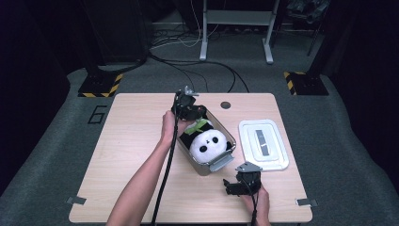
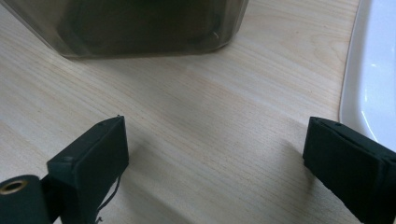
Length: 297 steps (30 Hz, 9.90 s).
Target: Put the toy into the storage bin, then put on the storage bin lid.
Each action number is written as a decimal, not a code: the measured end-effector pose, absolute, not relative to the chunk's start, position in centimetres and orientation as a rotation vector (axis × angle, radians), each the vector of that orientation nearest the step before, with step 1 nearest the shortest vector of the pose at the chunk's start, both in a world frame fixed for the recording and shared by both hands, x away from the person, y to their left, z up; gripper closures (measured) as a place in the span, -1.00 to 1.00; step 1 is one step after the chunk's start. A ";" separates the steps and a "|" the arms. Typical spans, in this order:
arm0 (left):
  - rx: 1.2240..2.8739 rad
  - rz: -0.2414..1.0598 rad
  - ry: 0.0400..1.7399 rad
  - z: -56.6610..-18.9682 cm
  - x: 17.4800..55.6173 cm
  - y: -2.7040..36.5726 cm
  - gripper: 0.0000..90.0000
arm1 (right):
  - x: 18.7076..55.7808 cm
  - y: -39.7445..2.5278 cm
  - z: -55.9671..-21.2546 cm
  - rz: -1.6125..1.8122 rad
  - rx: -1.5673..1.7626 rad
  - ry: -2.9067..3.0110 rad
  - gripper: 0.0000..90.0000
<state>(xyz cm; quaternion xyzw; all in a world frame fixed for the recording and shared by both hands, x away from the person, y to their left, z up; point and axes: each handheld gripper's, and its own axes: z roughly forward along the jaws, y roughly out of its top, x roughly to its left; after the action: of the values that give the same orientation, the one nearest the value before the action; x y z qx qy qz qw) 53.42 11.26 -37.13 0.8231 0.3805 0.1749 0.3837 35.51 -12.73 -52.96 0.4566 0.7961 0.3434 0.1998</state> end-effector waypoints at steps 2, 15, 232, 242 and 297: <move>2.110 0.453 0.980 -37.2 53.8 10.9 0.48 | 35.5 -12.7 -53.0 0.961 1.275 2.229 -0.87; 2.192 0.481 1.057 -38.5 55.0 9.2 0.49 | 35.5 -12.8 -52.9 0.960 1.265 2.237 -0.86; 1.985 0.579 1.341 -53.0 38.9 32.4 -0.83 | 46.7 -21.8 -43.6 0.917 1.538 2.003 0.49; 1.986 0.580 1.340 -53.0 38.9 32.4 -0.83 | 46.1 -21.3 -40.1 0.984 1.514 1.958 0.49; 1.986 0.582 1.340 -53.0 38.9 32.4 -0.82 | 45.2 -2.8 -38.5 1.085 1.281 2.223 0.48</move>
<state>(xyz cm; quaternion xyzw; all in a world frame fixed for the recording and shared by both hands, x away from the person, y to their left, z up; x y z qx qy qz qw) 38.86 32.39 -52.99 0.7599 0.5128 0.2227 0.3315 45.17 -2.82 -38.47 0.4524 0.7855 0.3833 0.1770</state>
